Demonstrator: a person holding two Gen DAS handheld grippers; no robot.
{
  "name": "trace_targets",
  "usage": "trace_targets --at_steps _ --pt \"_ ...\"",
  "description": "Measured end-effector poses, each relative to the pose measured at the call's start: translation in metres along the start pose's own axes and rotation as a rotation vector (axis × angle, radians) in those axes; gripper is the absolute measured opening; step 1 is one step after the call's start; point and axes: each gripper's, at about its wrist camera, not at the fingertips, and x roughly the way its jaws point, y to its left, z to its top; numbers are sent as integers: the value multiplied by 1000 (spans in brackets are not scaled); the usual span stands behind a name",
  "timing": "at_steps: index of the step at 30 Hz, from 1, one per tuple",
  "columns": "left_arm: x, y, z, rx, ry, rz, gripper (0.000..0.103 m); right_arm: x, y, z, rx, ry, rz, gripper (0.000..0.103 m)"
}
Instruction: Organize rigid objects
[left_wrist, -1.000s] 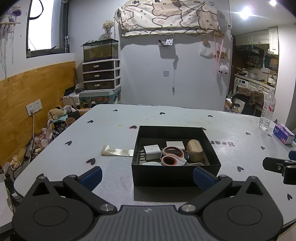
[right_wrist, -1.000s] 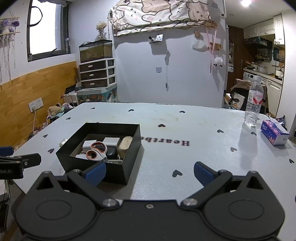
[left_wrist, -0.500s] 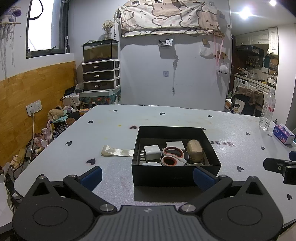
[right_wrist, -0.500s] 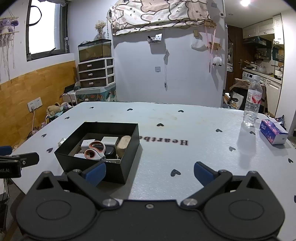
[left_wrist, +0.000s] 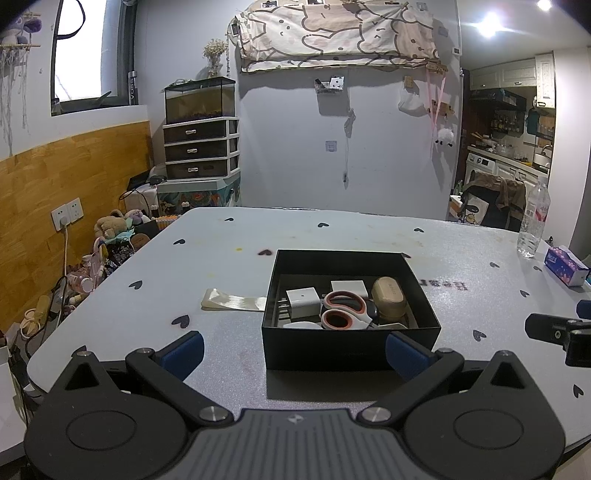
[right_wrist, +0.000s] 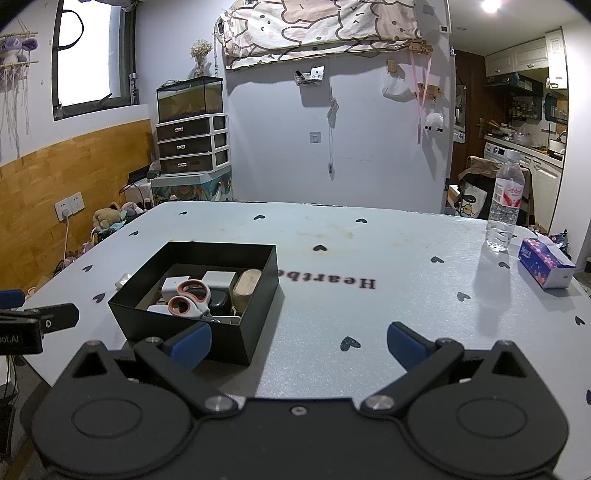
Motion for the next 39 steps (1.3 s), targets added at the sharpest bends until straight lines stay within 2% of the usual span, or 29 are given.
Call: trace_targets --at_steps 39 --pt "1 -4 0 2 0 -3 103 1 -1 -1 1 3 1 103"
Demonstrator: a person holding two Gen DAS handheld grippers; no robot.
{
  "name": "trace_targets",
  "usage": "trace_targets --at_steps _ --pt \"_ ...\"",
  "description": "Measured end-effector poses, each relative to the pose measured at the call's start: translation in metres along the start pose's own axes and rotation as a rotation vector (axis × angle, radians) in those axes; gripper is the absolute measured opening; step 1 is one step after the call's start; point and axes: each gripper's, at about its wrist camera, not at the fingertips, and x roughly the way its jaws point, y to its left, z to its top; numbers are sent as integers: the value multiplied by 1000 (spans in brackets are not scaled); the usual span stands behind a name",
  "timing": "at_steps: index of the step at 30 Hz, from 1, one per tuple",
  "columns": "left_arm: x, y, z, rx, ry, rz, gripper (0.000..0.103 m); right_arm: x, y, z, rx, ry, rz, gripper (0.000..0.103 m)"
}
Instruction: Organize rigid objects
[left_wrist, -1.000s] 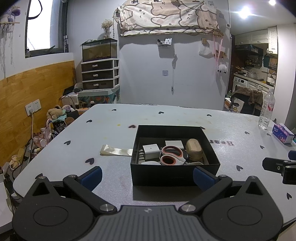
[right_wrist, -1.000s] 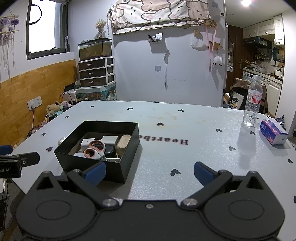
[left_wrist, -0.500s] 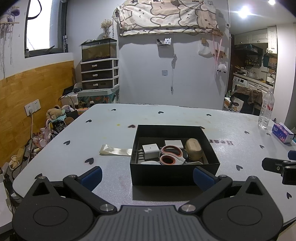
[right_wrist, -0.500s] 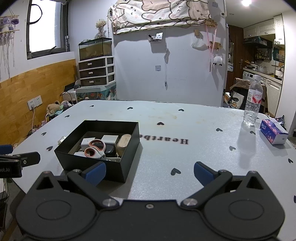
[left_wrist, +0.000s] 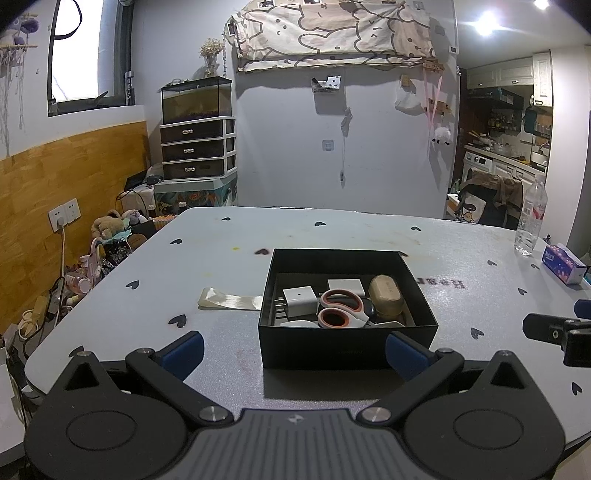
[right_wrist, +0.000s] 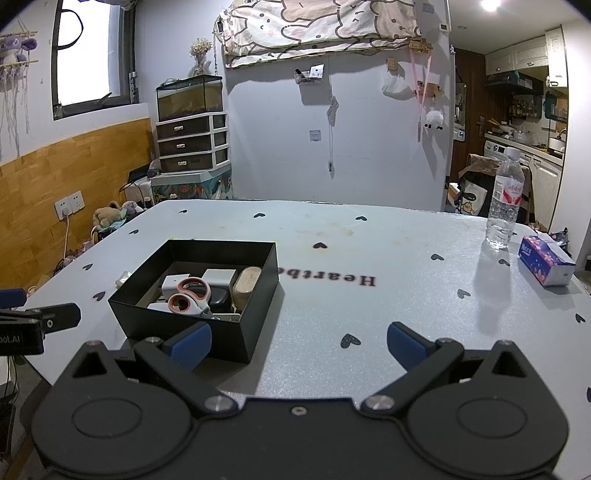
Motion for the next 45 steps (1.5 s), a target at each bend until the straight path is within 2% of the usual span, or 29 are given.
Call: trace_targets --at_steps 45 --pt "0 -3 0 -2 1 -6 103 -1 -2 -3 1 7 0 103"
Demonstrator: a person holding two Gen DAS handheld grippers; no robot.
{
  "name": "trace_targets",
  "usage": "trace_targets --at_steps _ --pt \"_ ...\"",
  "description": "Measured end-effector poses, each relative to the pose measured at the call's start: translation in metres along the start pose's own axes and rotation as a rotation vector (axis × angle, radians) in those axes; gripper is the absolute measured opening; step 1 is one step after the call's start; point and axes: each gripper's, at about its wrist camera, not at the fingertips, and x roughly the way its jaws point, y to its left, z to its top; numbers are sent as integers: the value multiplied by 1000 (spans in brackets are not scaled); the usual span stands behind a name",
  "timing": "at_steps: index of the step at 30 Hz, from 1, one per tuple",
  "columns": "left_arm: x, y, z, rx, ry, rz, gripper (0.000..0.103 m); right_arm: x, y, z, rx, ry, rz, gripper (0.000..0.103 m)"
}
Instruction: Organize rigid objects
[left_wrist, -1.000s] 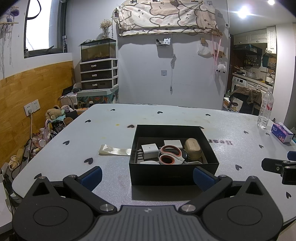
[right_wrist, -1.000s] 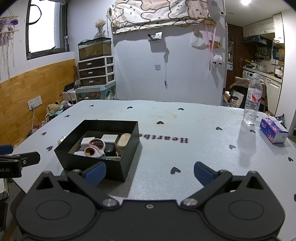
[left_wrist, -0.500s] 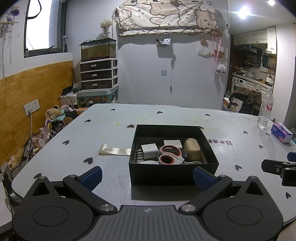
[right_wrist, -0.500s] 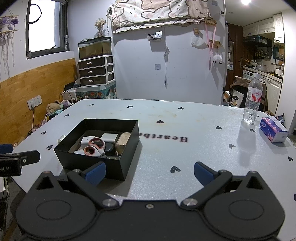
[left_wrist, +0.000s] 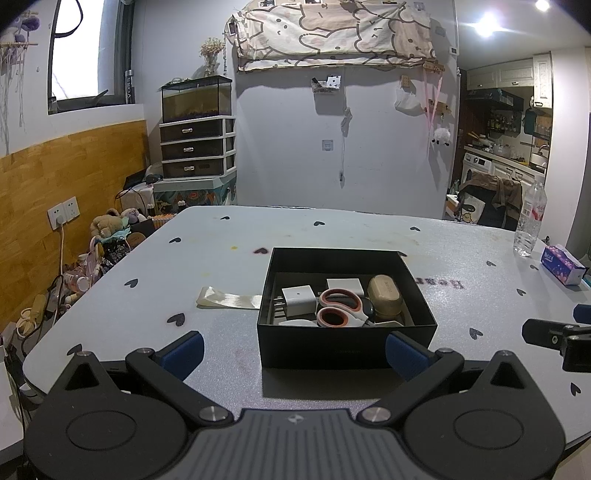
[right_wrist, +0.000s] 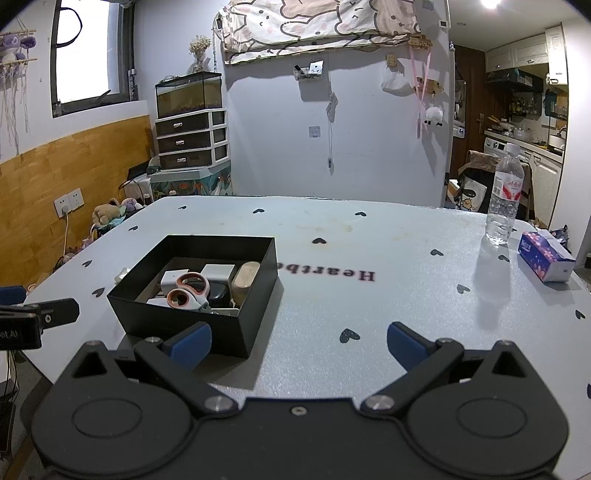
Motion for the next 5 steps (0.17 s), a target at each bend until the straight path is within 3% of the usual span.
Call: trace_targets --at_steps 5 --pt "1 -4 -3 0 -1 -4 103 0 0 1 0 -1 0 103"
